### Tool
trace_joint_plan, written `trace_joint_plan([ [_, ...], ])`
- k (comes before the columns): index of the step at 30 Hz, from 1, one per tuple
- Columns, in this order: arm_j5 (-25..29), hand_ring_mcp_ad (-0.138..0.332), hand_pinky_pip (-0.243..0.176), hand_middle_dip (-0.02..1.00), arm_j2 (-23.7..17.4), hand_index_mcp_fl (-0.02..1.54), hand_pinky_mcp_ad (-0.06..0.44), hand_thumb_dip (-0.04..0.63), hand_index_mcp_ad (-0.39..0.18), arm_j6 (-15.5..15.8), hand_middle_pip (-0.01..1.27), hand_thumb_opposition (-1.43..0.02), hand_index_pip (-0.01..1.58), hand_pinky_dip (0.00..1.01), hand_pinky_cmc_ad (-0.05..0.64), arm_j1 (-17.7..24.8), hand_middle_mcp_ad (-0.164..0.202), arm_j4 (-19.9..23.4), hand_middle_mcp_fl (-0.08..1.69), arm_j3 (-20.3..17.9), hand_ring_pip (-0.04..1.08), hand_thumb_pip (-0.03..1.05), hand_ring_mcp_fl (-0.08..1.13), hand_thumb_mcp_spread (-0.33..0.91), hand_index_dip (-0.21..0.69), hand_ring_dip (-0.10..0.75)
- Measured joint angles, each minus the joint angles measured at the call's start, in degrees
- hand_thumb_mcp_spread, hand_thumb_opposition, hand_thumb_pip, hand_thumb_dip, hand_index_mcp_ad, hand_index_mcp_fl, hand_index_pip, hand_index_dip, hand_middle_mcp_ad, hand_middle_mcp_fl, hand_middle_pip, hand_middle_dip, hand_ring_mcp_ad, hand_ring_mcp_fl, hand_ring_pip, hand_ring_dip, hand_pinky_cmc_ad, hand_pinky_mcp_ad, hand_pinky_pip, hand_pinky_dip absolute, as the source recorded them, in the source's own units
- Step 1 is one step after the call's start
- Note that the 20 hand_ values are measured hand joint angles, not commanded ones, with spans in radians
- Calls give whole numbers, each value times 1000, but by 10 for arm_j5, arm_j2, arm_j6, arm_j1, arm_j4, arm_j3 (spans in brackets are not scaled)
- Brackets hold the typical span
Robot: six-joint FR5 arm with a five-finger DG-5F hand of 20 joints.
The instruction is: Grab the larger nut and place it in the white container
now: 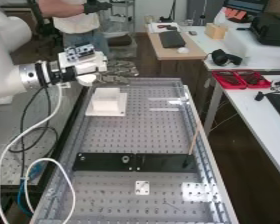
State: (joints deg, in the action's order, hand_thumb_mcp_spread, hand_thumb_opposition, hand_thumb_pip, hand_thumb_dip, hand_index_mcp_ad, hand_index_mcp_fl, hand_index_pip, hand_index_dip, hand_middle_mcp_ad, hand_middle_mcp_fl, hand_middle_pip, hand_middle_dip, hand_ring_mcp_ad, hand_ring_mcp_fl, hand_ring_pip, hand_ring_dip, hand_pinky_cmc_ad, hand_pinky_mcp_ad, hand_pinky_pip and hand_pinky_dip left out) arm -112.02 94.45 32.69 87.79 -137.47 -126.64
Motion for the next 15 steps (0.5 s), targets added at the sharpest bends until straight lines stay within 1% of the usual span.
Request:
trace_joint_plan([
  [2,-1,162,-75,253,-3,10,202,239,-115,-4,126,-805,1061,475,325,-26,37,-1,40,5,89,700,0,304,31,103],
  [5,0,159,-75,253,-2,9,206,236,-115,-6,126,-805,1031,475,325,-51,37,-2,44,15,89,688,-3,305,31,103],
  [7,10,159,-75,253,0,9,206,239,-115,-6,126,-805,1014,475,325,-57,37,-4,44,21,89,682,-3,305,35,103],
  [9,26,159,-75,253,1,3,206,229,-115,-6,126,-805,998,475,325,-59,37,-4,40,26,89,675,-3,304,35,103],
  [11,56,159,-75,253,3,3,208,229,-115,-3,126,-805,990,475,325,-59,37,-1,44,34,87,675,-3,305,31,103],
  [15,120,159,-75,253,8,3,209,229,-115,1,126,-805,918,476,325,-59,37,7,44,48,89,668,-3,304,31,103],
])
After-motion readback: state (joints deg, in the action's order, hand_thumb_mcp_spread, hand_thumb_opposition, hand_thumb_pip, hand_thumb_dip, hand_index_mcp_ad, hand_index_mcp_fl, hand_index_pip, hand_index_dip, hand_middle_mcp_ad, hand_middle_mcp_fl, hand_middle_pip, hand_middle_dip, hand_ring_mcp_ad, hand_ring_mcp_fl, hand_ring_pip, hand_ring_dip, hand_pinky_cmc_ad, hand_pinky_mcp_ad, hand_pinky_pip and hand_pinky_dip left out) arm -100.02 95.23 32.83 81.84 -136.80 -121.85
